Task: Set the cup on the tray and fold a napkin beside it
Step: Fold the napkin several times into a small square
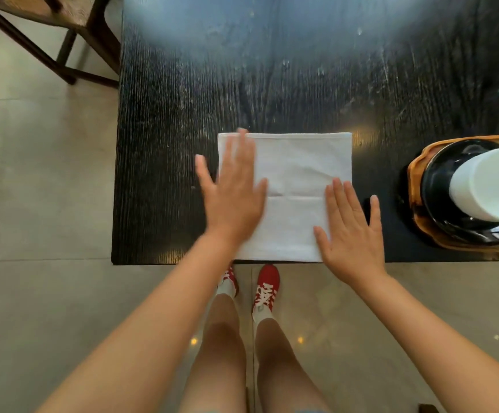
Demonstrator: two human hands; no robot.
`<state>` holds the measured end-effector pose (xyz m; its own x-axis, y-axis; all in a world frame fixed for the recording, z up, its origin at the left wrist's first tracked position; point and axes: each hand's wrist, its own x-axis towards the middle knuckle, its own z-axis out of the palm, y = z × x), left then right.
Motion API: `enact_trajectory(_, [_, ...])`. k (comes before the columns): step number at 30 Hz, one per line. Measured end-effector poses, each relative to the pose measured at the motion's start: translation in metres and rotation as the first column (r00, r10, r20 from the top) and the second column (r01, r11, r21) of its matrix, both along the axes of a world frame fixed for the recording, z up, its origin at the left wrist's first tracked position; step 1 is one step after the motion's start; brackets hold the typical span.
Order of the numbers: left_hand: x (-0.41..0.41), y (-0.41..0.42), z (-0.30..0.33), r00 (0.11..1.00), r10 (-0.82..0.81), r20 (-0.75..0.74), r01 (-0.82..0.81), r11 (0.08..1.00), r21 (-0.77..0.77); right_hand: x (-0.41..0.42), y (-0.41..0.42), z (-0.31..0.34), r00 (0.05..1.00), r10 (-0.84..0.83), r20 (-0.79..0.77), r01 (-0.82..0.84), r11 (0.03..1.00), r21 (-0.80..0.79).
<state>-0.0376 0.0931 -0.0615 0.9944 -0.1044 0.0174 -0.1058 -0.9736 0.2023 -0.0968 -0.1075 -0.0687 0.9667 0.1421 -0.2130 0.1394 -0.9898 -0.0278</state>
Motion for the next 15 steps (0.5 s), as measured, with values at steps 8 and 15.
enact_trajectory(8, [-0.057,-0.043,-0.015,0.966,-0.200,-0.166,0.200,0.980,-0.020,0.000,0.000,0.001,1.000,0.002,0.013,-0.003,0.999,0.036])
enact_trajectory(15, [-0.064,0.027,-0.017,0.972,-0.167,-0.162,0.184,0.978,0.095,-0.001,-0.002,0.001,1.000,0.004,-0.007,-0.004,1.000,0.024])
